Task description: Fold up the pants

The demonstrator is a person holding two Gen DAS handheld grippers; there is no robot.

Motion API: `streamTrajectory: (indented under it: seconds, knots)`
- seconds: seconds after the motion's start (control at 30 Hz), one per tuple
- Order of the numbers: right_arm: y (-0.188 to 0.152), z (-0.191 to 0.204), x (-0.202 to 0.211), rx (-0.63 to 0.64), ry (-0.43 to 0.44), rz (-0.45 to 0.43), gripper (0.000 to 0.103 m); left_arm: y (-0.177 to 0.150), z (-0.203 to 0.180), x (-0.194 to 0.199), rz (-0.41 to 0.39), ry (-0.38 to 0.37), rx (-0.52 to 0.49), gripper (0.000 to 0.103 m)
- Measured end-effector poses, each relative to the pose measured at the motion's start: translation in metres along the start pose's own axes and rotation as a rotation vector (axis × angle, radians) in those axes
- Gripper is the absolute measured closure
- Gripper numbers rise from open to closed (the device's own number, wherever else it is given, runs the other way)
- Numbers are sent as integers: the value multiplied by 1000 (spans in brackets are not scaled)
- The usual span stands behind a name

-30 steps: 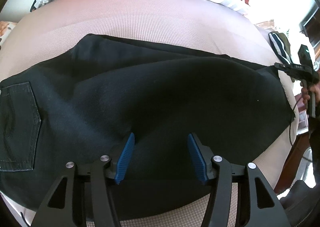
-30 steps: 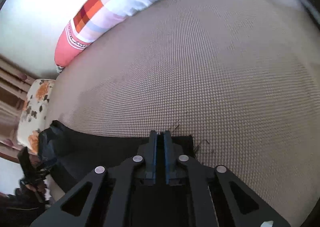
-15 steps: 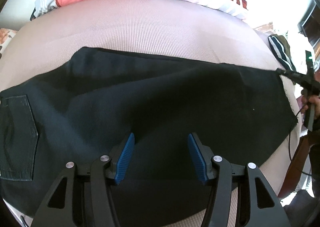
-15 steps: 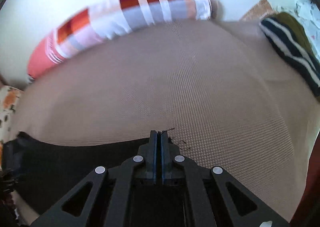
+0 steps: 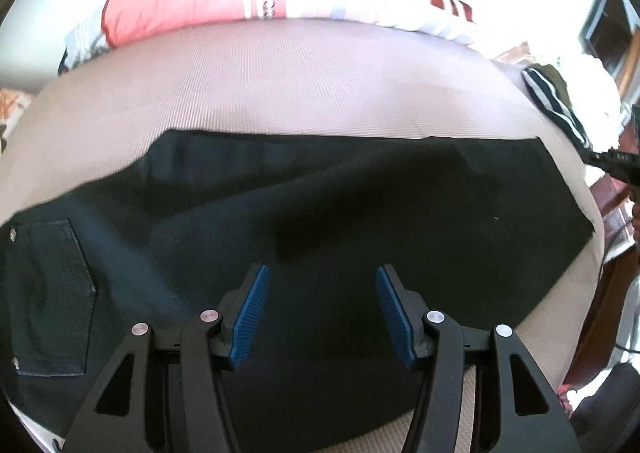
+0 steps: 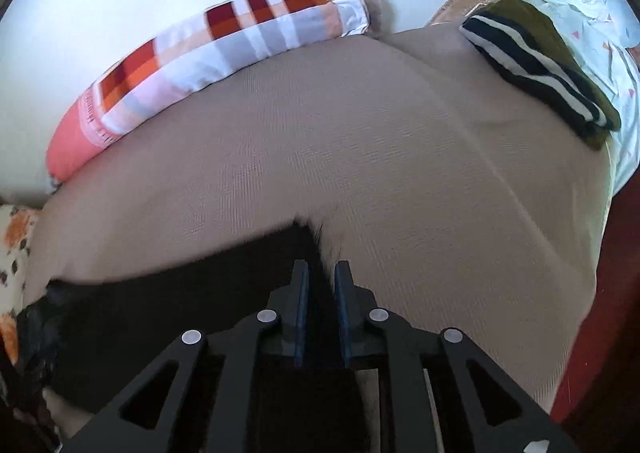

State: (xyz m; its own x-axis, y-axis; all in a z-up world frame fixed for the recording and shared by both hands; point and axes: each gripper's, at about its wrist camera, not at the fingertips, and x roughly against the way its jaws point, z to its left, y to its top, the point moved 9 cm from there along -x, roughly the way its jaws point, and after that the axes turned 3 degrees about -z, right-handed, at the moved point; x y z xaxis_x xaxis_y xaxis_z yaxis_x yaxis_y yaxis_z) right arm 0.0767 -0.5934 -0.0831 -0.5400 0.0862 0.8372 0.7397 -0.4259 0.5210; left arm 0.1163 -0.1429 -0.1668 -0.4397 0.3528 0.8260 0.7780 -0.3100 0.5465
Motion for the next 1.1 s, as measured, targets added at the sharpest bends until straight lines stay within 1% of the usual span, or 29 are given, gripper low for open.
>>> streamTrajectory:
  seconds: [0.1, 0.2, 0.3, 0.33, 0.37, 0.43, 0.5, 0.53, 0.6, 0.67, 0.73, 0.77, 0.83, 0.9, 0.97, 1.1]
  knots:
    - [-40, 3, 10, 6, -8, 56, 89, -7, -8, 3, 11, -23, -49, 46]
    - [-72, 3, 7, 13, -28, 109, 89, -18, -8, -3, 48, -38, -58, 46]
    - [-98, -2, 3, -25, -32, 147, 89, -30, -4, -9, 84, -36, -57, 46]
    - [-104, -6, 1, -29, -47, 156, 90, -31, -4, -6, 66, -33, -70, 46]
    - [-111, -11, -1, -38, -66, 166, 92, -33, -2, -5, 67, -19, -79, 46]
    - [-111, -15, 1, -61, -52, 152, 92, -35, 5, -2, 71, -1, -83, 46]
    - [-108, -21, 4, -78, -85, 159, 89, -33, 18, 1, 73, 23, -53, 46]
    - [-104, -20, 6, -70, -95, 155, 89, -31, 25, 4, 73, 32, -35, 46]
    - [-92, -7, 10, -34, -78, 138, 89, -23, 40, 11, 41, 53, -2, 46]
    - [-78, 22, 12, 12, -28, 120, 89, -12, 57, 17, -2, 86, 35, 46]
    - [-65, 63, 9, 67, 55, 117, 88, -5, 75, 22, -32, 115, 91, 46]
    - [-61, 81, 6, 101, 86, 119, 85, -1, 85, 25, -51, 123, 126, 46]
    - [-52, 129, -1, 177, 166, 124, 78, 2, 100, 30, -74, 144, 165, 46]
    - [-51, 178, -10, 249, 244, 146, 77, 2, 117, 35, -94, 170, 204, 46]
    - [-53, 237, -21, 334, 347, 183, 77, 3, 131, 40, -111, 180, 245, 46]
    - [-62, 340, -42, 480, 511, 265, 77, -3, 155, 46, -132, 211, 306, 46]
